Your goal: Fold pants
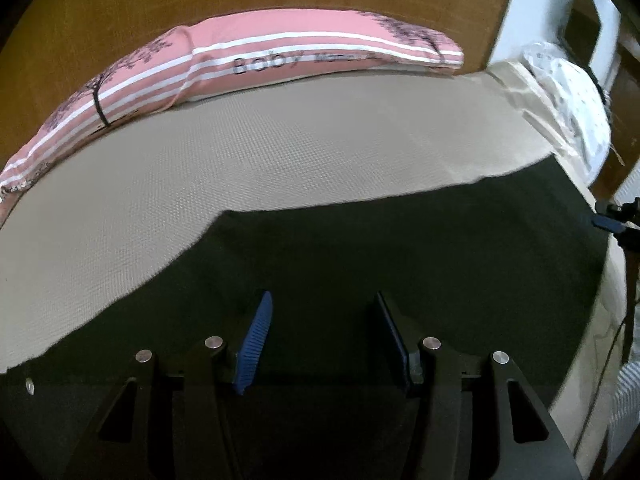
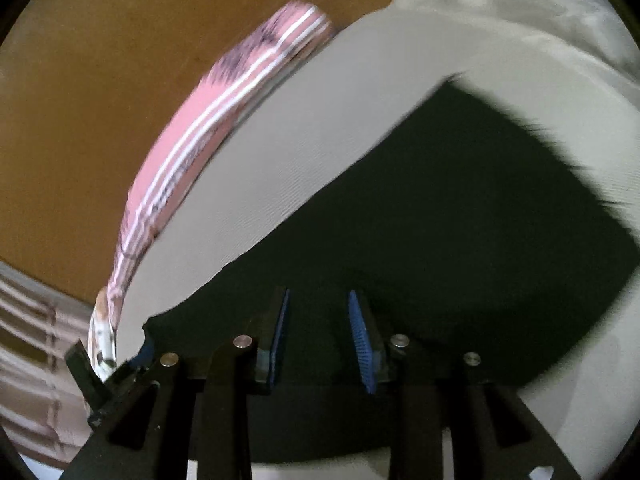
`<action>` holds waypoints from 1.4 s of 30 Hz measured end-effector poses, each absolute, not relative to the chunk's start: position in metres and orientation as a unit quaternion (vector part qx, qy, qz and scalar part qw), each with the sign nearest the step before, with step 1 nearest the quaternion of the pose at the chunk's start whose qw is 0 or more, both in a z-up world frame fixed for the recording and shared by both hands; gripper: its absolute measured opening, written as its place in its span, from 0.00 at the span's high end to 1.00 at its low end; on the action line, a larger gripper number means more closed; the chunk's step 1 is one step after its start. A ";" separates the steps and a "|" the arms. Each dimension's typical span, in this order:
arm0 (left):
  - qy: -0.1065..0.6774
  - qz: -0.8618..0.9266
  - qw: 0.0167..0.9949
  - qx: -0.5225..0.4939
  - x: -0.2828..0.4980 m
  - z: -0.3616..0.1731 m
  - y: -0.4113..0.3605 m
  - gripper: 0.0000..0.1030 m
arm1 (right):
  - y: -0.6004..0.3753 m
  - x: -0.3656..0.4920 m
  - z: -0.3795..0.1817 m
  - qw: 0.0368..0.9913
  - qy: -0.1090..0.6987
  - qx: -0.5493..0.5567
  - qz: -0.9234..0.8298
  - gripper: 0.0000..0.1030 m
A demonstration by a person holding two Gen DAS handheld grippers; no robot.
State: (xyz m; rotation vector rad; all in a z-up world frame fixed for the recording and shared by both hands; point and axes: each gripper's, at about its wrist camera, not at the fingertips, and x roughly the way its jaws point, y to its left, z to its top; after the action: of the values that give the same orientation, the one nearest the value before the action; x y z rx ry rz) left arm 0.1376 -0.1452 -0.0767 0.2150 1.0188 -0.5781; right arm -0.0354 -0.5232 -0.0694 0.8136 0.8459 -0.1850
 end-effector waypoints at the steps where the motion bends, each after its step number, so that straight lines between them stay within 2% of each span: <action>1: 0.480 -0.276 0.826 0.101 0.132 -0.075 -0.147 0.48 | -0.531 -0.052 -0.065 0.829 0.390 0.390 -0.096 0.72; 8: 0.505 -0.325 0.796 0.081 0.100 -0.066 -0.168 0.48 | -0.575 -0.147 -0.075 0.798 0.350 0.465 -0.158 0.72; 13: 0.512 -0.337 0.784 0.099 0.087 -0.067 -0.181 0.48 | -0.591 -0.164 -0.096 0.776 0.334 0.506 -0.172 0.72; 20: 0.517 -0.323 0.783 0.121 0.080 -0.081 -0.182 0.47 | -0.615 -0.138 -0.115 0.776 0.297 0.528 -0.175 0.74; 24: 0.503 -0.322 0.790 0.139 0.074 -0.083 -0.185 0.43 | -0.632 -0.120 -0.117 0.782 0.287 0.522 -0.184 0.86; 31: 0.496 -0.325 0.794 0.135 0.075 -0.085 -0.185 0.37 | -0.635 -0.129 -0.118 0.755 0.257 0.583 -0.157 0.91; 34: 0.518 -0.323 0.788 0.074 0.086 -0.078 -0.170 0.37 | -0.620 -0.122 -0.101 0.751 0.233 0.607 -0.119 0.92; 42: 0.497 -0.280 0.821 0.024 0.088 -0.045 -0.103 0.37 | -0.527 -0.049 -0.041 0.785 0.266 0.560 -0.004 0.91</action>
State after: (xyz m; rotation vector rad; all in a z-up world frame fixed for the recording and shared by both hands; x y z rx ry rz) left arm 0.0883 -0.1035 -0.0451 0.0500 1.0575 -0.5957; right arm -0.0493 -0.5269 -0.0413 1.2070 0.5738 -0.0084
